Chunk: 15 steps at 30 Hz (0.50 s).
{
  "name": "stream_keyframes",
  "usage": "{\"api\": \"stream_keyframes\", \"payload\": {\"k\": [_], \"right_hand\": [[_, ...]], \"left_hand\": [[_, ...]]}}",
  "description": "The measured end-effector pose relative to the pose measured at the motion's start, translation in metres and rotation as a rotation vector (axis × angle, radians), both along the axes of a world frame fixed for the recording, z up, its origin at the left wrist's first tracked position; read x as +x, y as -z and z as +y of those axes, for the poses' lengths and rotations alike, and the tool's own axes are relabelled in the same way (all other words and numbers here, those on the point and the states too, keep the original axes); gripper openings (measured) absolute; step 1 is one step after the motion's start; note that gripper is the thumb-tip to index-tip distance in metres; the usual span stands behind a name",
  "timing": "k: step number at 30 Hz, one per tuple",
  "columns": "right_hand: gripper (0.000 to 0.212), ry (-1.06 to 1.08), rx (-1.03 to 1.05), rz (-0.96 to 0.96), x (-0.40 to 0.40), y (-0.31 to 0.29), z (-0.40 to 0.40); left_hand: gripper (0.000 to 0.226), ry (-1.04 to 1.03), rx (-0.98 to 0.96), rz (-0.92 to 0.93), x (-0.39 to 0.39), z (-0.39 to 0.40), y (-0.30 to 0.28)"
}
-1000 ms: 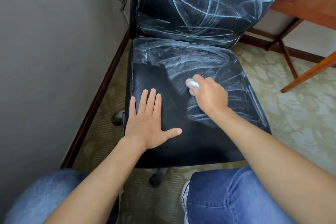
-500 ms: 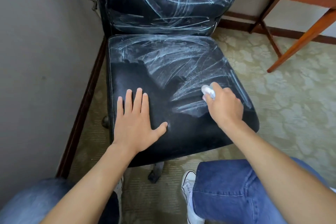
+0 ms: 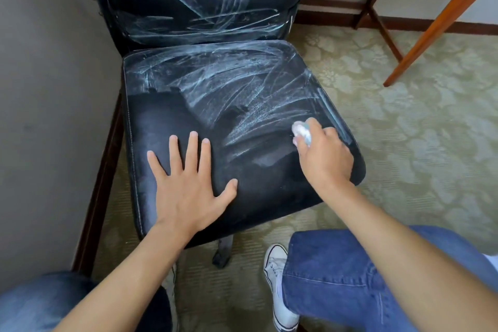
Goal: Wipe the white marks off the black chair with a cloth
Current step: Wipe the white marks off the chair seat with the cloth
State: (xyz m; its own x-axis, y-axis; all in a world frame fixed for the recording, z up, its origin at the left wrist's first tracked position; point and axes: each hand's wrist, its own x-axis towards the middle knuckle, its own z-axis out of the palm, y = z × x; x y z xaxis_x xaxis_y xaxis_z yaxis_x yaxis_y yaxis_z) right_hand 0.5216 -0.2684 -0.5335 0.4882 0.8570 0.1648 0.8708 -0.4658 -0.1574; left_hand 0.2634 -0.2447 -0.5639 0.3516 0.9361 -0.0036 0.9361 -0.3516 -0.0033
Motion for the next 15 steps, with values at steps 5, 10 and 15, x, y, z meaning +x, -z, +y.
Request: {"api": "stream_keyframes", "payload": {"k": [5, 10, 15], "right_hand": [[0.029, -0.307, 0.116, 0.032, -0.063, 0.006, -0.022], [0.037, -0.399, 0.062, -0.022, -0.059, 0.004, -0.019], [0.044, 0.097, 0.082, 0.022, -0.002, 0.014, -0.012]], "left_hand": [[0.102, -0.039, -0.023, -0.001, 0.008, -0.004, 0.002], [0.101, -0.03, -0.025, -0.025, 0.012, -0.011, 0.003], [0.1, -0.019, -0.026, -0.035, 0.018, -0.016, -0.001]]}}
